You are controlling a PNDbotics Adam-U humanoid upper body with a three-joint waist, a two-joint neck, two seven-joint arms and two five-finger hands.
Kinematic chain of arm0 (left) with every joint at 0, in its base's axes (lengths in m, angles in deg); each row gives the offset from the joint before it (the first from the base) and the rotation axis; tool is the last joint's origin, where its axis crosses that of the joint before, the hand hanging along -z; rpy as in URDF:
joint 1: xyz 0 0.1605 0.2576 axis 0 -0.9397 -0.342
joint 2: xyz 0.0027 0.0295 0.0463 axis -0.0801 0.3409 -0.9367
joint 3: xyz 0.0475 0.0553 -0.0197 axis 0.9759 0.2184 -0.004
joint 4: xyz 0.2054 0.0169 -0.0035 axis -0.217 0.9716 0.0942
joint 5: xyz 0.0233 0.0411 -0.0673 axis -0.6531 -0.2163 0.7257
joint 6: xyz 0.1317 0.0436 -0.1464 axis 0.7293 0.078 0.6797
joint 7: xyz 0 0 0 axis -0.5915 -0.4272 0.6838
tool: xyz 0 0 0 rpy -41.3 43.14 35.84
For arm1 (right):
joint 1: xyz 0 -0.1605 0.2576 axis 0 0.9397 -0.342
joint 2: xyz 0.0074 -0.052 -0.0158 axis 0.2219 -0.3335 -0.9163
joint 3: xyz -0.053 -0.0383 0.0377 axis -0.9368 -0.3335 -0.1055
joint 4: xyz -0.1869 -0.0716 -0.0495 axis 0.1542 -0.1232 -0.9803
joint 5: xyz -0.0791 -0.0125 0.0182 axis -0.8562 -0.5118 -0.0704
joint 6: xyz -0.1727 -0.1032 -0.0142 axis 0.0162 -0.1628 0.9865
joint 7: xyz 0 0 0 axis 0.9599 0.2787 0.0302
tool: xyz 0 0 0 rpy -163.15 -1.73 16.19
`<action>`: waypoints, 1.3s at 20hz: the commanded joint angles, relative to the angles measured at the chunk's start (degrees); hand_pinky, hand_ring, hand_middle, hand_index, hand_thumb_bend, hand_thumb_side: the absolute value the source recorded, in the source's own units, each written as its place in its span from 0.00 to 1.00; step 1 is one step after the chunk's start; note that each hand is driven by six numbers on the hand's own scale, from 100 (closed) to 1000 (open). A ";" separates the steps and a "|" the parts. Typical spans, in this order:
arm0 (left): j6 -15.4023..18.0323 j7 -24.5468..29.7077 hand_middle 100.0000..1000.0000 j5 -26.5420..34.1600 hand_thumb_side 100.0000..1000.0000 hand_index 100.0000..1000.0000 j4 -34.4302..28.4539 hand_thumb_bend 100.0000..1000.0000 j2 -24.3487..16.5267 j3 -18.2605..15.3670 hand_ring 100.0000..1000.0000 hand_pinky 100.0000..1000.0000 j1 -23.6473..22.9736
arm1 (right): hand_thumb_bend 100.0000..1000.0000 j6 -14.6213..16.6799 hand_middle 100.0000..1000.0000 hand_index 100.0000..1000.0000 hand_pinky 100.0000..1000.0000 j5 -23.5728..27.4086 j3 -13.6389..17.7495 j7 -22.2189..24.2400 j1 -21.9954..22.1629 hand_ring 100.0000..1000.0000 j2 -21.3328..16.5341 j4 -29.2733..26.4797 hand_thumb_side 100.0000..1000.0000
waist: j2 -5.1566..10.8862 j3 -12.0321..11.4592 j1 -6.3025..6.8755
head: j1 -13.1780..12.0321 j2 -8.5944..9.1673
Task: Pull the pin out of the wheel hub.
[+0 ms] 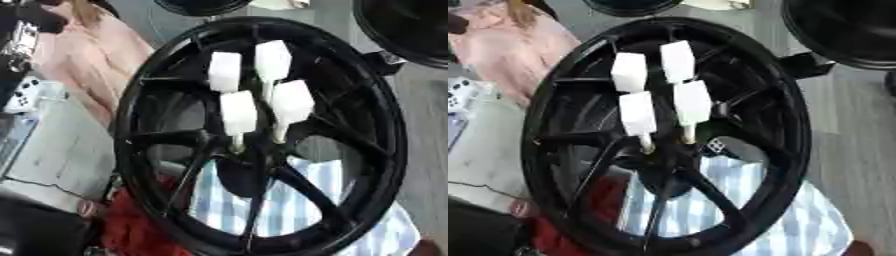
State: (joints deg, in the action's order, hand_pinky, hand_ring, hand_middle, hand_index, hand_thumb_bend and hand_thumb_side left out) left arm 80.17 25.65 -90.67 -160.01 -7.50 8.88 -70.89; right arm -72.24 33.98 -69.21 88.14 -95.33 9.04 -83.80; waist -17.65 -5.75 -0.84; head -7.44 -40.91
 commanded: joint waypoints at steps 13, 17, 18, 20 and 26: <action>-0.73 15.50 0.69 -6.70 0.66 0.82 -0.36 0.00 -21.94 7.04 0.69 0.69 11.01 | 0.30 0.45 0.73 0.74 0.88 -1.63 2.05 -2.16 3.02 0.75 1.17 -0.26 0.20 | 1.78 -0.17 0.15 | 1.56 0.32; -0.23 22.95 0.70 -8.16 0.66 0.82 -0.02 0.00 -25.28 12.51 0.71 0.69 17.07 | 0.30 0.32 0.73 0.74 0.88 -1.70 1.91 -1.98 3.45 0.76 0.98 0.02 0.20 | 1.94 0.11 0.28 | 1.59 0.17; -0.01 24.83 0.71 -8.21 0.67 0.83 -0.01 0.00 -25.76 13.77 0.71 0.70 18.48 | 0.30 0.29 0.73 0.74 0.88 -1.72 1.85 -1.93 3.52 0.76 0.90 0.09 0.20 | 1.97 0.16 0.36 | 1.62 0.10; 0.49 28.76 0.72 -8.00 0.68 0.83 0.29 0.00 -26.37 16.21 0.73 0.70 21.29 | 0.30 0.23 0.73 0.74 0.88 -1.76 1.71 -1.79 3.60 0.76 0.71 0.20 0.20 | 2.06 0.16 0.52 | 1.73 -0.08; 1.92 42.04 0.72 -7.51 0.76 0.84 4.40 0.00 -25.23 23.00 0.74 0.71 29.99 | 0.30 -0.02 0.73 0.74 0.88 -1.96 1.27 -1.28 3.67 0.76 0.22 0.48 0.20 | 2.59 -0.03 1.10 | 2.01 -0.36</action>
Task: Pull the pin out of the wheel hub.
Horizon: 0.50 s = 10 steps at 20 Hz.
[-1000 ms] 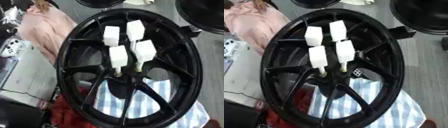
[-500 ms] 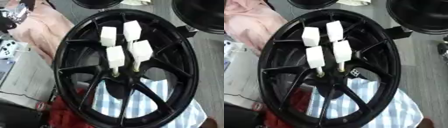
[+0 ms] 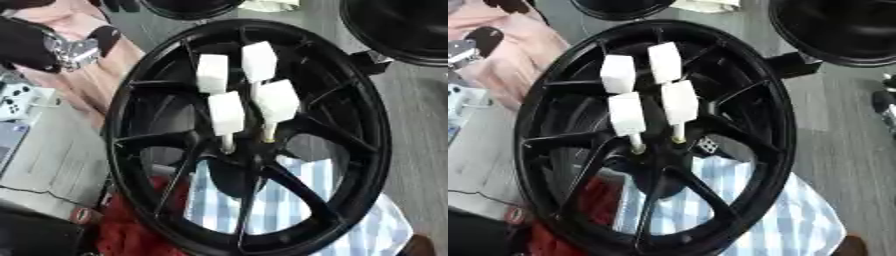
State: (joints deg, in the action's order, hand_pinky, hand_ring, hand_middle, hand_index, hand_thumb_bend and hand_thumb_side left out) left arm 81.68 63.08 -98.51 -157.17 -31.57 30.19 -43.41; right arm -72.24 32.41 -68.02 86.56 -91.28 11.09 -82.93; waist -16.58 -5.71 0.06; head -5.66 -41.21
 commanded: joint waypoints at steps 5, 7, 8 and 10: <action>1.03 12.62 0.72 -0.57 0.78 0.84 7.53 0.00 2.50 5.72 0.75 0.72 9.27 | 0.30 -0.13 0.73 0.74 0.88 -0.45 -0.03 0.48 -0.16 0.76 -1.98 -0.20 0.20 | 2.13 -0.21 0.42 | 0.33 -0.20; 1.52 13.44 0.72 -0.76 0.78 0.84 8.84 0.00 3.15 6.13 0.75 0.72 10.23 | 0.30 -0.12 0.73 0.74 0.88 -0.45 0.00 0.47 -0.10 0.76 -1.99 -0.18 0.20 | 2.18 -0.29 0.42 | 0.40 -0.22; 1.73 13.60 0.72 -0.82 0.78 0.84 9.21 0.00 3.30 6.22 0.75 0.72 10.44 | 0.30 -0.11 0.73 0.74 0.88 -0.45 0.01 0.46 -0.09 0.76 -1.99 -0.17 0.20 | 2.19 -0.31 0.41 | 0.42 -0.23; 1.28 14.40 0.77 -1.36 0.80 0.89 10.65 0.06 4.53 7.18 0.79 0.74 11.72 | 0.30 -0.21 0.73 0.74 0.88 -0.40 -0.29 0.66 -0.24 0.76 -1.83 -0.12 0.20 | 2.58 0.10 0.41 | -0.11 -0.17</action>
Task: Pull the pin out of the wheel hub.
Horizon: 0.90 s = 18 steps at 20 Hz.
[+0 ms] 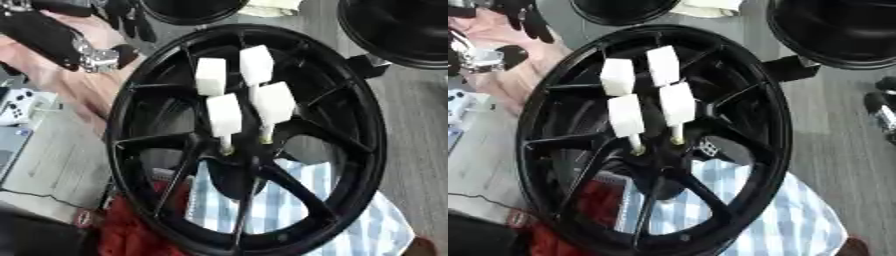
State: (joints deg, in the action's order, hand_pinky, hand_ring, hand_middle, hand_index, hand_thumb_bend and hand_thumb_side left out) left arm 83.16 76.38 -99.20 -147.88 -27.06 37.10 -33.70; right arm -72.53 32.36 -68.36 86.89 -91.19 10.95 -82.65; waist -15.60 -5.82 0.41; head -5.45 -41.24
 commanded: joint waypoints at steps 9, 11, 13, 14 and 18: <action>-4.35 2.95 0.78 -1.58 0.61 0.90 9.89 0.32 8.90 7.12 0.82 0.79 10.60 | 0.30 -0.16 0.73 0.74 0.88 -0.11 -0.30 0.71 -0.32 0.76 -1.42 -0.04 0.21 | 1.86 0.35 -0.17 | -0.65 -0.26; -4.37 2.95 0.79 -1.48 0.57 0.91 10.50 0.35 10.09 7.92 0.84 0.81 11.42 | 0.30 -0.21 0.73 0.74 0.88 -0.07 -0.38 0.78 -0.38 0.76 -1.36 -0.02 0.21 | 1.80 0.45 -0.17 | -0.84 -0.29; -4.38 2.95 0.79 -1.54 0.55 0.91 11.07 0.37 11.09 8.59 0.85 0.83 11.99 | 0.30 -0.29 0.73 0.74 0.88 -0.02 -0.44 0.84 -0.42 0.76 -1.27 0.01 0.21 | 1.72 0.57 -0.17 | -1.01 -0.32; -4.37 2.95 0.80 -1.69 0.55 0.92 11.33 0.40 11.51 8.95 0.86 0.84 12.17 | 0.30 -0.34 0.73 0.74 0.88 0.02 -0.47 0.86 -0.44 0.76 -1.23 0.02 0.21 | 1.68 0.64 -0.16 | -1.14 -0.32; -3.80 2.95 0.81 -2.14 0.58 0.95 11.95 0.45 12.64 10.04 0.89 0.87 12.42 | 0.30 -0.49 0.73 0.74 0.88 0.17 -0.50 0.83 -0.49 0.75 -1.13 0.06 0.21 | 1.54 0.84 -0.10 | -1.49 -0.22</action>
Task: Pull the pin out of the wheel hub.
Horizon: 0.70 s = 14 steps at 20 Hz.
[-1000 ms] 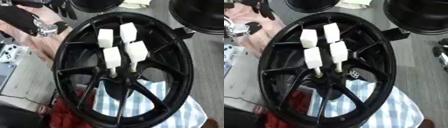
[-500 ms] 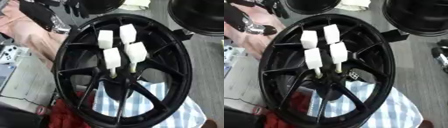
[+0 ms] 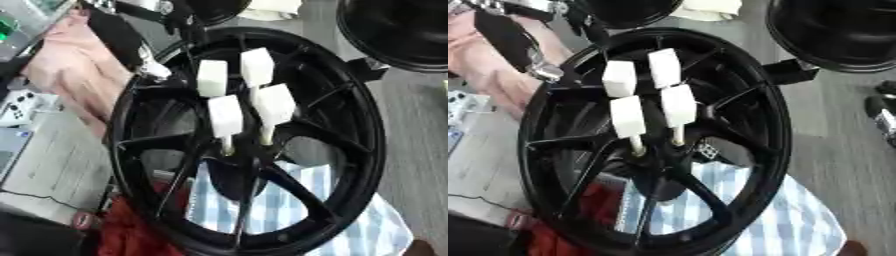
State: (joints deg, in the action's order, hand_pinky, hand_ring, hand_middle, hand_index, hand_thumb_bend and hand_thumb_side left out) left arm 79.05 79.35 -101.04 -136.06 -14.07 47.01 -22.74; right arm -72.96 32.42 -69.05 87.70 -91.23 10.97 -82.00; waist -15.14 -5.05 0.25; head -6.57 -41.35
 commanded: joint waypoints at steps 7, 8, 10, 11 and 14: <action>-0.91 -0.01 0.82 -2.33 0.59 0.96 1.56 0.44 1.37 -0.62 0.90 0.88 2.64 | 0.29 -0.25 0.73 0.74 0.88 0.30 -0.05 0.17 -0.61 0.76 -0.92 -0.63 0.21 | 1.03 0.25 0.04 | -0.81 -0.01; -1.22 -0.01 0.83 -2.74 0.59 0.96 1.71 0.44 1.59 -0.65 0.90 0.88 2.81 | 0.29 -0.26 0.73 0.74 0.88 0.30 -0.06 0.18 -0.63 0.75 -0.90 -0.63 0.22 | 1.01 0.30 0.02 | -0.88 0.03; -1.75 -0.01 0.83 -3.65 0.59 0.96 1.83 0.44 1.86 -0.66 0.90 0.88 3.03 | 0.29 -0.26 0.73 0.74 0.88 0.34 -0.05 0.16 -0.63 0.75 -0.89 -0.62 0.22 | 0.95 0.38 -0.01 | -1.01 0.07; -2.02 -0.01 0.83 -4.11 0.59 0.96 1.86 0.44 1.95 -0.62 0.90 0.88 3.06 | 0.29 -0.26 0.73 0.74 0.88 0.36 -0.04 0.15 -0.63 0.75 -0.88 -0.62 0.22 | 0.91 0.40 -0.02 | -1.05 0.11; -3.05 -0.01 0.83 -5.81 0.57 0.95 2.01 0.42 2.08 -0.88 0.90 0.87 3.12 | 0.29 -0.27 0.73 0.74 0.88 0.44 -0.08 0.16 -0.67 0.75 -0.84 -0.61 0.22 | 0.81 0.44 -0.04 | -1.09 0.26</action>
State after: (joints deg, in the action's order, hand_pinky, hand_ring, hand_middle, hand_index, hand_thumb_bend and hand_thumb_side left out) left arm 76.55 79.36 -106.11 -133.88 -11.12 47.28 -20.92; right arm -73.20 32.60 -69.39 87.90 -91.29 11.11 -81.99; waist -15.20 -4.67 0.24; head -7.47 -41.44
